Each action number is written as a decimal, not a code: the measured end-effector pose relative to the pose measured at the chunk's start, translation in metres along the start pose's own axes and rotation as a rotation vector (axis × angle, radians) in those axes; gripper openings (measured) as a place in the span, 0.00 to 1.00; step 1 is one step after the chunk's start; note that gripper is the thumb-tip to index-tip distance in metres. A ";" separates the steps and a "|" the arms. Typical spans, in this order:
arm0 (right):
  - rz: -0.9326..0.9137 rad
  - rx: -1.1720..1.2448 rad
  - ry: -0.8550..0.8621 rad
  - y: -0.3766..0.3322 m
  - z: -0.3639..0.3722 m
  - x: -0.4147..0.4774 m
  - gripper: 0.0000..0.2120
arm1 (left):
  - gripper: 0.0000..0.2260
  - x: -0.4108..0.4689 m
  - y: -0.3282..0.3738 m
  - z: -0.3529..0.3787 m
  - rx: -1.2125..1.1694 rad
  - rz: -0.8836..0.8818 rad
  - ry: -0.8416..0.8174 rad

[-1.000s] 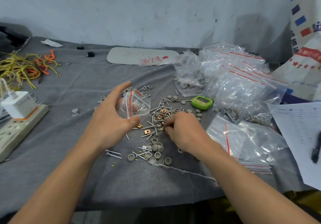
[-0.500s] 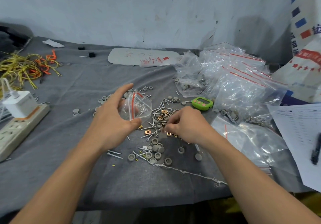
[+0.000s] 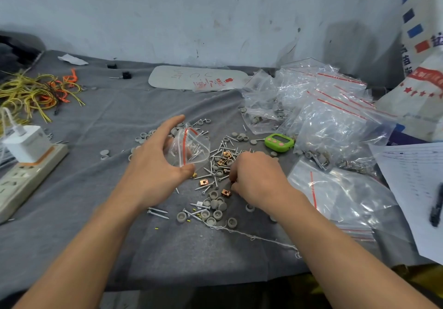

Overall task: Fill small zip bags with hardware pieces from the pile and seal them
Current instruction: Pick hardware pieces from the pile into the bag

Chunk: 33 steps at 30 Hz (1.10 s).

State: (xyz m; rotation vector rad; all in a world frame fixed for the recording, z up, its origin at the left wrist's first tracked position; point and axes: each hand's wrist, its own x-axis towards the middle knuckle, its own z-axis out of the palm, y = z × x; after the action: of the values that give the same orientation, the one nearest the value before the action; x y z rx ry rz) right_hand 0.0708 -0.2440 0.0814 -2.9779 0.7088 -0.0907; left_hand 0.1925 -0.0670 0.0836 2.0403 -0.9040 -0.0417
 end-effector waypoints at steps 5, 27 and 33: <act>-0.025 -0.066 0.055 -0.008 0.004 -0.001 0.04 | 0.42 -0.001 0.001 0.001 0.021 -0.001 -0.024; -0.098 0.900 0.209 -0.042 -0.031 0.011 0.07 | 0.41 -0.001 0.003 0.009 -0.080 -0.018 -0.029; 0.016 0.912 0.368 -0.007 -0.041 0.012 0.08 | 0.40 0.000 -0.001 0.005 -0.097 -0.015 -0.015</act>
State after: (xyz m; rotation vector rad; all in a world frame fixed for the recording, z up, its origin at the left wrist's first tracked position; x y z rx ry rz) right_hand 0.0814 -0.2454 0.1237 -2.0865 0.5144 -0.7488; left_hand 0.1916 -0.0695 0.0796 1.9593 -0.8792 -0.1074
